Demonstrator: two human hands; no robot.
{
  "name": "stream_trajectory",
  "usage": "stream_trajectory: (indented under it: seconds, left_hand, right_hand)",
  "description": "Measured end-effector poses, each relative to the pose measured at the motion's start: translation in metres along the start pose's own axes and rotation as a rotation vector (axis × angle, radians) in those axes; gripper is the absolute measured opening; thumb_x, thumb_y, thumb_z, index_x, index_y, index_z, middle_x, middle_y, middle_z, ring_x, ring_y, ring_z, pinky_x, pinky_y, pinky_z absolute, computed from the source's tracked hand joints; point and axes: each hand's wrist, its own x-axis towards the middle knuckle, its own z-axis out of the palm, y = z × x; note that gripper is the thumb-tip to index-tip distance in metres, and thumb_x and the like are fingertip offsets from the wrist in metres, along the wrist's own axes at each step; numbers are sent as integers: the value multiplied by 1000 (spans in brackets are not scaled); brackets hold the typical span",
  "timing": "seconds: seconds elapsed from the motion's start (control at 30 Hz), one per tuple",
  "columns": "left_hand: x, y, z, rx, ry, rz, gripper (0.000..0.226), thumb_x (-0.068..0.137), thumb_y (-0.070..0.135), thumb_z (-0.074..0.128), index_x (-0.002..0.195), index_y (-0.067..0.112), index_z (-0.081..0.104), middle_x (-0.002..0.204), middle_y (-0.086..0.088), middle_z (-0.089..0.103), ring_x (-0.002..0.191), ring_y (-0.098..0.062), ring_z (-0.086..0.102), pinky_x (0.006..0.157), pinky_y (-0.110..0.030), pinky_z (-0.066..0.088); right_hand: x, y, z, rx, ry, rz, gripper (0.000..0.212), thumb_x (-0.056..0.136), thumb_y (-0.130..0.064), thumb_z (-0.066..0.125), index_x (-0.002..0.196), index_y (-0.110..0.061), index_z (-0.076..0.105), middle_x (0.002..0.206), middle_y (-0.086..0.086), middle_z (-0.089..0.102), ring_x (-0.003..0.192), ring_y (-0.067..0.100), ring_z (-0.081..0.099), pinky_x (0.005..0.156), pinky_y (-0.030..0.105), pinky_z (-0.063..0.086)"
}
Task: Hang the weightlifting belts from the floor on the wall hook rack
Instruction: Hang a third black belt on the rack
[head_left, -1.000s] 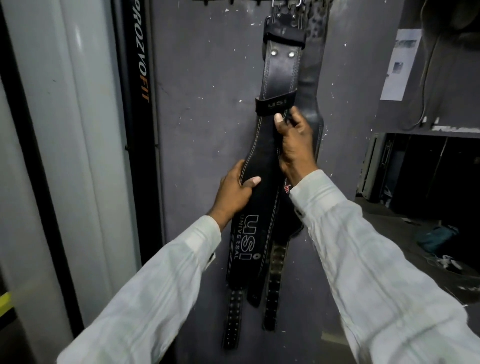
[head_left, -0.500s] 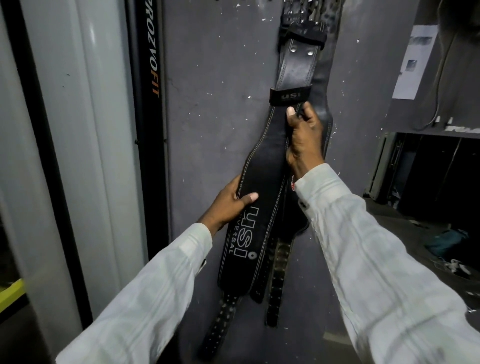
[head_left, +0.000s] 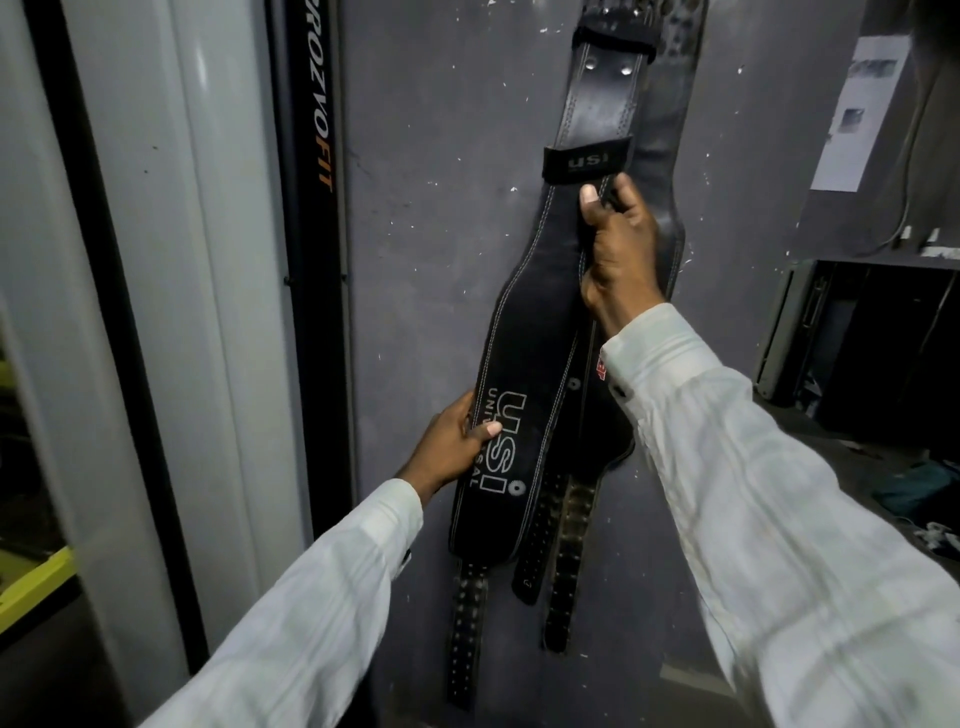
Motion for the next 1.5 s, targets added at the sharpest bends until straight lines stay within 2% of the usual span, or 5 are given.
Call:
stream_trajectory:
  seconds: [0.47, 0.67, 0.87, 1.17, 1.5]
  left_hand:
    - [78, 179, -46, -552, 120, 148, 29, 103, 40, 45, 98, 16, 62, 62, 12, 62, 55, 0, 57, 59, -20, 46]
    - [111, 181, -43, -280, 440, 118, 14, 91, 10, 58, 96, 11, 71, 89, -2, 73, 81, -15, 69, 84, -36, 60]
    - [98, 170, -15, -367, 292, 169, 29, 93, -6, 48, 106, 12, 66, 106, -12, 71, 96, -22, 65, 98, -43, 53]
    - [95, 200, -27, -721, 261, 35, 29, 91, 3, 38, 76, 9, 63, 52, -1, 64, 46, -13, 59, 48, -19, 48]
    - [118, 184, -45, -433, 308, 3, 29, 90, 24, 71, 65, 10, 67, 73, -12, 68, 73, -26, 67, 85, -46, 59]
  right_hand:
    - [-49, 52, -7, -100, -232, 118, 39, 93, 4, 56, 132, 8, 52, 134, 30, 56, 128, 42, 53, 114, 53, 37]
    - [-43, 34, -22, -178, -120, 333, 12, 87, -10, 55, 85, -16, 65, 69, -5, 64, 64, 8, 58, 71, 27, 47]
    - [-1, -5, -8, -324, -147, 162, 24, 96, -31, 61, 106, -9, 62, 90, 3, 72, 74, 12, 69, 62, 25, 55]
    - [-2, 13, 3, -334, -174, 91, 36, 91, 5, 60, 122, -9, 50, 101, 8, 68, 82, 15, 68, 71, 30, 58]
    - [-12, 19, -10, -380, -202, 175, 51, 89, 8, 62, 127, -16, 37, 102, 11, 69, 82, 19, 67, 70, 33, 54]
